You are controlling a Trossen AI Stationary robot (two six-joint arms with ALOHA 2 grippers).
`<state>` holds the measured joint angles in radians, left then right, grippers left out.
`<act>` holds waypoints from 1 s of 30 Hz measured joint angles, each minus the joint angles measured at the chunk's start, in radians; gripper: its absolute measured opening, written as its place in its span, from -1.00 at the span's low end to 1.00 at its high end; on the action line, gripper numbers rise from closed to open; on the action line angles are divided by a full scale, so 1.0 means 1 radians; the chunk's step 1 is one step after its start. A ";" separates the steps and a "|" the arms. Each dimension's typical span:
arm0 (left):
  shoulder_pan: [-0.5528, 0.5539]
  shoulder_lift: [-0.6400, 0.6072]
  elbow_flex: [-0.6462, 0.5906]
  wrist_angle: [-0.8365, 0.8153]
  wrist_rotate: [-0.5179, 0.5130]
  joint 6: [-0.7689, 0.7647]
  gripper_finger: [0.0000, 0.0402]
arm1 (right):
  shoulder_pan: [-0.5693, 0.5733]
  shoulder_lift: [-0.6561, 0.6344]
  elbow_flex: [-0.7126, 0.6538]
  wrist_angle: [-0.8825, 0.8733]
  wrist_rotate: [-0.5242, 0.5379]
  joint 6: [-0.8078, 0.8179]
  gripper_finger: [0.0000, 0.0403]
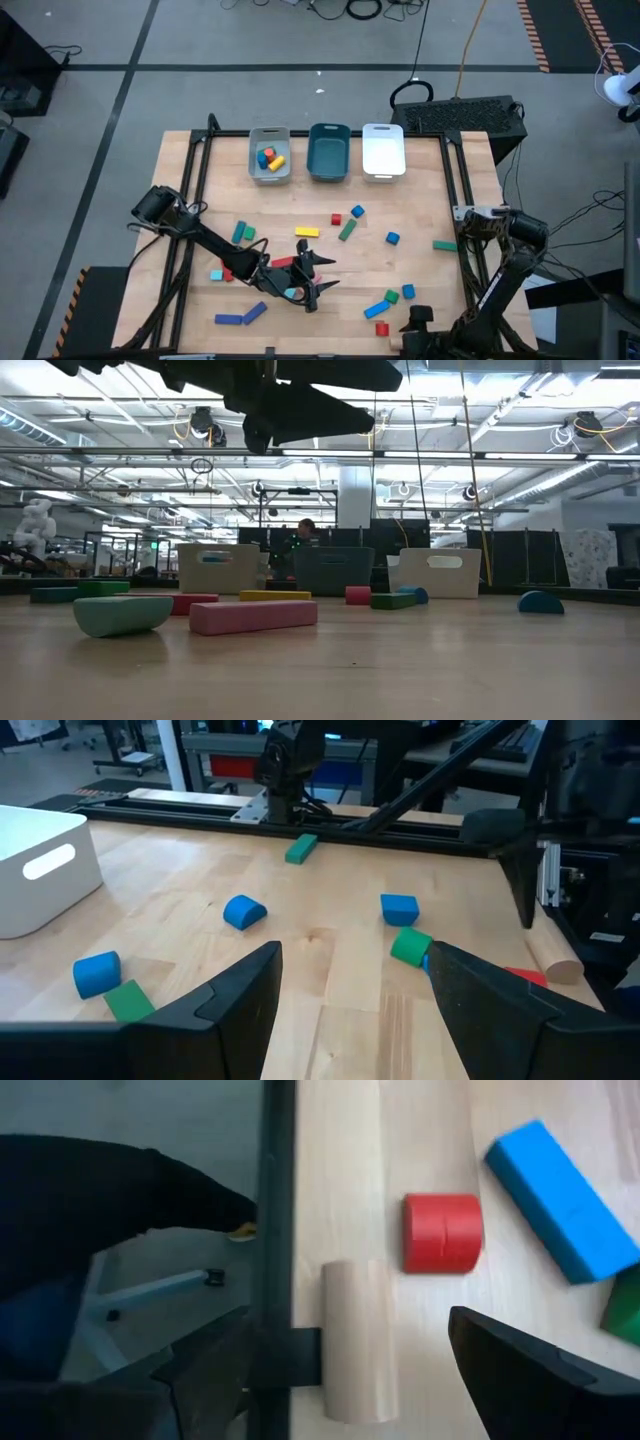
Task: Sort blocks by size
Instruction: Put the brown cylinder block into the gray bin
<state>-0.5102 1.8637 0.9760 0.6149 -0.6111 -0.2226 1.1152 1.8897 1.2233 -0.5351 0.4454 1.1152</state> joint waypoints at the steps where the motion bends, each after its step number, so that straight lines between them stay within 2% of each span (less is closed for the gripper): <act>1: 0.000 0.000 0.000 -0.002 0.000 0.000 0.26 | 0.000 0.010 0.000 -0.002 -0.001 0.007 0.58; 9: 0.000 0.000 0.000 -0.004 0.000 -0.001 0.26 | 0.000 0.054 -0.001 0.002 -0.002 0.042 0.57; 12: 0.000 0.000 0.000 -0.004 0.000 -0.003 0.26 | 0.000 0.070 -0.001 0.001 -0.003 0.052 0.52; 17: 0.001 0.000 0.000 -0.016 0.000 -0.006 0.26 | 0.000 0.082 0.000 0.002 -0.005 0.057 0.29; 25: 0.019 0.000 -0.001 -0.153 0.007 -0.008 0.26 | -0.001 0.085 -0.002 -0.062 0.000 0.083 -0.18; 30: 0.019 -0.001 -0.001 -0.153 0.034 -0.008 0.26 | -0.003 0.085 -0.002 -0.084 0.003 0.089 -0.40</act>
<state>-0.4911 1.8629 0.9752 0.4615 -0.5766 -0.2302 1.1122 1.9749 1.2217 -0.6190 0.4481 1.2041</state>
